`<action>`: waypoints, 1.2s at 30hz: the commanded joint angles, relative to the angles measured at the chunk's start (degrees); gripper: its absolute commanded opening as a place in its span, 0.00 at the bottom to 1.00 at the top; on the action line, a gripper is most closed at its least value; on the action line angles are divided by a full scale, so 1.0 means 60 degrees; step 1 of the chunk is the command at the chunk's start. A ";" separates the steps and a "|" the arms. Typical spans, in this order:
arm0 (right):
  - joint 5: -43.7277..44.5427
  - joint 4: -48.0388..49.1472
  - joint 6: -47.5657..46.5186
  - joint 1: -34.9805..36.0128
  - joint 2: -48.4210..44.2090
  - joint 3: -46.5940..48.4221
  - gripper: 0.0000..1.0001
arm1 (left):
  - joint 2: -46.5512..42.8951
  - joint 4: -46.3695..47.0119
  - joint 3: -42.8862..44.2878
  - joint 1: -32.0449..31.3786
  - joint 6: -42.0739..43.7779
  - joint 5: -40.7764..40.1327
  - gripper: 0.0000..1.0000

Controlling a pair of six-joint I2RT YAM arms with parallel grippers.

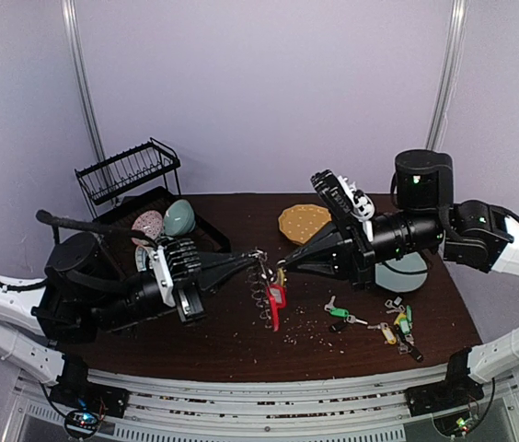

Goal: Put the keys on the keyring

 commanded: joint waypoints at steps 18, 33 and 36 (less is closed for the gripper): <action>-0.0945 0.1270 -0.0233 0.0318 -0.0009 0.0081 0.00 | 0.0079 -0.0033 0.0405 0.0060 -0.0178 -0.0083 0.00; -0.0515 0.1697 -0.0066 0.0311 0.0140 0.0073 0.00 | 0.0088 -0.0082 0.0398 0.0056 -0.0134 0.0067 0.00; -0.0518 0.1488 -0.0175 0.0319 0.0254 0.0125 0.00 | 0.0095 -0.0044 0.0385 0.0059 -0.0134 0.0063 0.00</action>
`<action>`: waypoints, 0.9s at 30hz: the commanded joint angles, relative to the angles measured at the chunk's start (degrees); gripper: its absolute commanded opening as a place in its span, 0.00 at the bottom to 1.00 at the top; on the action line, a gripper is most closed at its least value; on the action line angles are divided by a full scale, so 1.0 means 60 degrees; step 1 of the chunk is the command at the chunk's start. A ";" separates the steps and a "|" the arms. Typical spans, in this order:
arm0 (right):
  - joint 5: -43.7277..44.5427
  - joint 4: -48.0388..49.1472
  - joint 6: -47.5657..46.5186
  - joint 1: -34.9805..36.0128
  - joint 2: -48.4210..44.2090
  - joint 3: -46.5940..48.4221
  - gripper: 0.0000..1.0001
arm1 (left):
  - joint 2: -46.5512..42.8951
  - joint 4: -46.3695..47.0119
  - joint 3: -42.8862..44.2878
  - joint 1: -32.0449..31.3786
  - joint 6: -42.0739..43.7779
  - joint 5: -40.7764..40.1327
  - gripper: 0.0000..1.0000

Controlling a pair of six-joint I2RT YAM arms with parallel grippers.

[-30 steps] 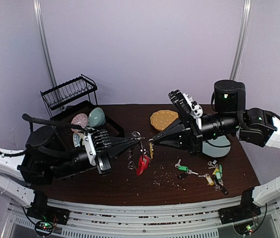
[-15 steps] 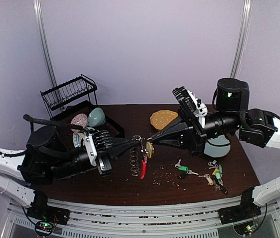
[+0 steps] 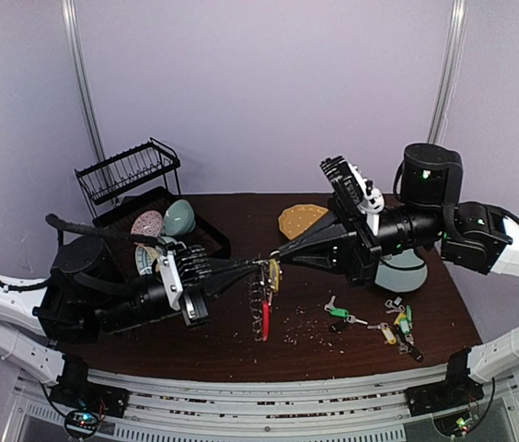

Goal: Put the keys on the keyring

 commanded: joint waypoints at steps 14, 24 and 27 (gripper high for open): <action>0.0196 -0.0183 -0.0322 0.0050 0.0116 0.0059 0.00 | -0.0025 0.0357 0.0329 0.0058 -0.0017 0.0001 0.00; 0.0174 -0.0128 -0.0198 0.0054 0.0079 0.0096 0.00 | -0.0072 0.0317 0.0314 0.0056 -0.0039 0.0044 0.00; 0.0176 -0.0022 -0.0191 0.0057 0.0044 0.0067 0.00 | -0.0055 0.0285 0.0303 0.0056 -0.0014 0.0108 0.00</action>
